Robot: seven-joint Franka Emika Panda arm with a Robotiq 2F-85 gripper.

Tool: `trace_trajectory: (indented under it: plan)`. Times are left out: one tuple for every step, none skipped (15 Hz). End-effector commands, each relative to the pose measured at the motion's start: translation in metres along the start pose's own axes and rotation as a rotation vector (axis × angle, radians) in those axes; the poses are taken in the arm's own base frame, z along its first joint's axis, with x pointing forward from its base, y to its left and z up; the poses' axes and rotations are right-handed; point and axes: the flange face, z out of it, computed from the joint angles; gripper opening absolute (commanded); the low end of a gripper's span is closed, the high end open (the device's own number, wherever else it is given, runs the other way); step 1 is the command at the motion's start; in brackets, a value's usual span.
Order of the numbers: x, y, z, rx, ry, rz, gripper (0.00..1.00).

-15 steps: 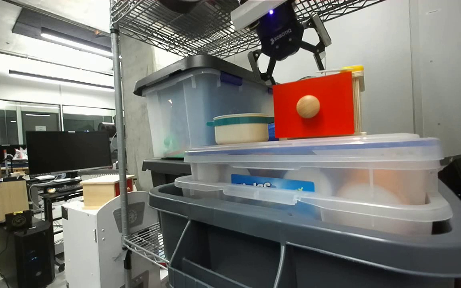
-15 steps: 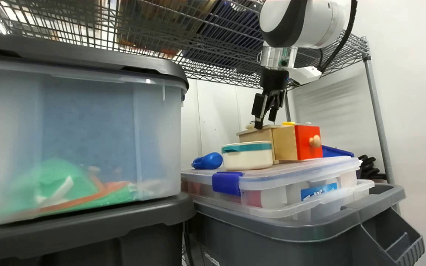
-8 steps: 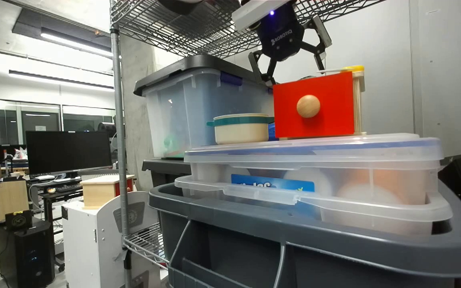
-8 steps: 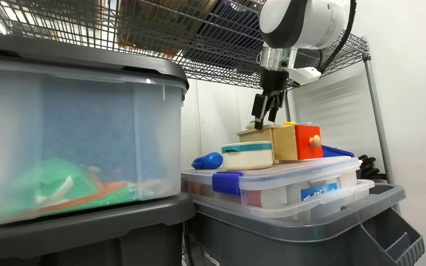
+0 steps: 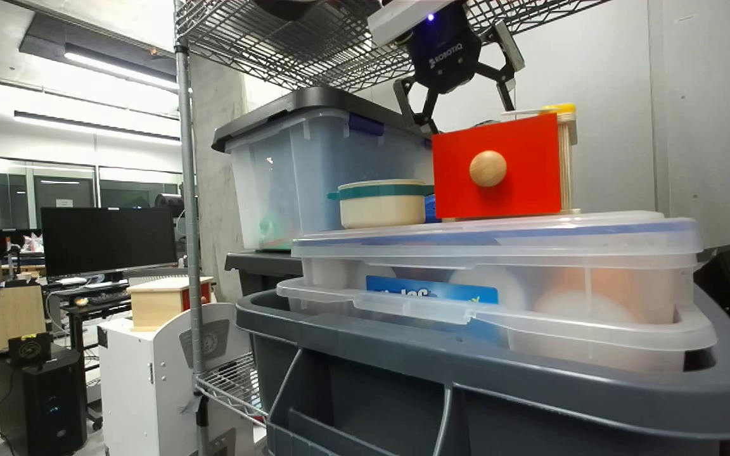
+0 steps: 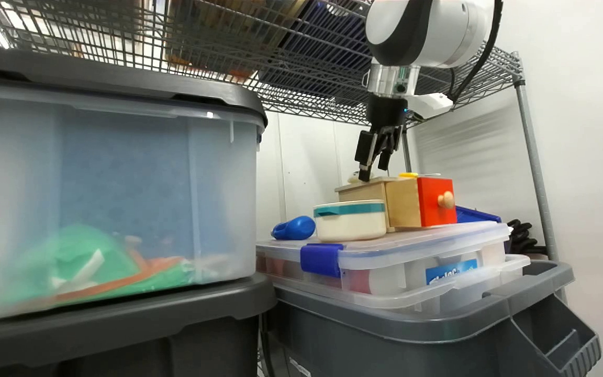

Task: Put the brown plush, the teddy toy and the white toy in the drawer, and the scissors in the white container

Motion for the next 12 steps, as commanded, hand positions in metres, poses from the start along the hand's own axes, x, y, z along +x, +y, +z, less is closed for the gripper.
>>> trace_trajectory:
  plan:
    - [0.007,0.006,-0.002,0.006,0.026,-0.004,1.0]
    - [0.007,0.007,-0.001,0.006,0.026,-0.003,1.0]
    - [0.007,0.007,0.001,0.009,0.026,-0.001,1.0]
    - [0.007,0.006,0.003,0.012,0.025,0.001,1.0]
    - [0.007,0.006,0.005,0.015,0.024,0.003,1.0]
    - [0.007,0.006,0.006,0.018,0.024,0.004,1.0]
    - [0.007,0.006,0.008,0.02,0.023,0.004,1.0]
    - [0.006,0.006,0.01,0.022,0.022,0.005,1.0]
    - [0.006,0.006,0.012,0.024,0.02,0.006,1.0]
    - [0.007,0.006,0.013,0.026,0.019,0.007,1.0]
    - [0.007,0.006,0.015,0.027,0.018,0.008,1.0]
    - [0.007,0.007,0.017,0.029,0.017,0.009,1.0]
